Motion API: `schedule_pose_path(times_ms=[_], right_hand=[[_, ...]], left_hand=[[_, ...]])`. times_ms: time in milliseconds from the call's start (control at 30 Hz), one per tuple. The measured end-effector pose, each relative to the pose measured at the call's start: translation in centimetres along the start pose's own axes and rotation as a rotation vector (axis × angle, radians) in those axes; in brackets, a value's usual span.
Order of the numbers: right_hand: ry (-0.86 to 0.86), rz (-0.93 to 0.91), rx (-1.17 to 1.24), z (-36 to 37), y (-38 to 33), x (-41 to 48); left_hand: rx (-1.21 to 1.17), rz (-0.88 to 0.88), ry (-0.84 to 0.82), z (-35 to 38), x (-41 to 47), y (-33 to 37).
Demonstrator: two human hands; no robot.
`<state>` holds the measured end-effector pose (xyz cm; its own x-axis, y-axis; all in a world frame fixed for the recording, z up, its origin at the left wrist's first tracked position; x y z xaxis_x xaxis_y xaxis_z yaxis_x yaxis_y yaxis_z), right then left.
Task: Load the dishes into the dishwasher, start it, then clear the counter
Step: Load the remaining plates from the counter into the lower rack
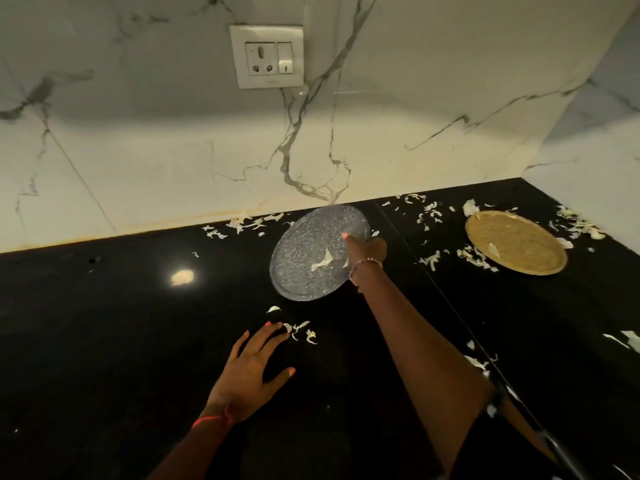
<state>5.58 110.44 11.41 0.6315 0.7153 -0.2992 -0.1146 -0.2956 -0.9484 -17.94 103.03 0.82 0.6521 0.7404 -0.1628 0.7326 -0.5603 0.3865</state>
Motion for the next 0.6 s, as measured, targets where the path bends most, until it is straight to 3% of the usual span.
schedule_pose_path(times_ms=[200,300,467,600], right_hand=[[0.057,-0.608,-0.231,-7.9,-2.9,-3.5],[0.108,-0.761,-0.405,-10.8,-2.8,-6.2],[0.261,-0.628,-0.439,-17.1,-1.4,-11.2],[0.407,-0.554,-0.348,-22.5,1.2,-18.2]], left_hand=[[-0.031,-0.003,0.002,0.0,0.0,0.0],[-0.056,0.005,0.018,0.0,-0.1,0.1],[0.048,-0.02,0.021,-0.1,-0.9,1.3],[0.037,-0.143,0.015,1.6,-3.1,4.0]])
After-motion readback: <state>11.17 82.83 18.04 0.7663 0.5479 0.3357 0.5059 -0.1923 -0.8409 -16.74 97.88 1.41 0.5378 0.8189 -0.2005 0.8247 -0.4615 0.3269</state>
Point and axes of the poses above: each hand's wrist, its own x-axis towards the middle knuckle, its own z-axis out of the palm, y = z × x, the point moved 1 cm from there along x, towards the middle knuckle, and after that the axes turned 9 degrees about -y, right-handed, at the moved point
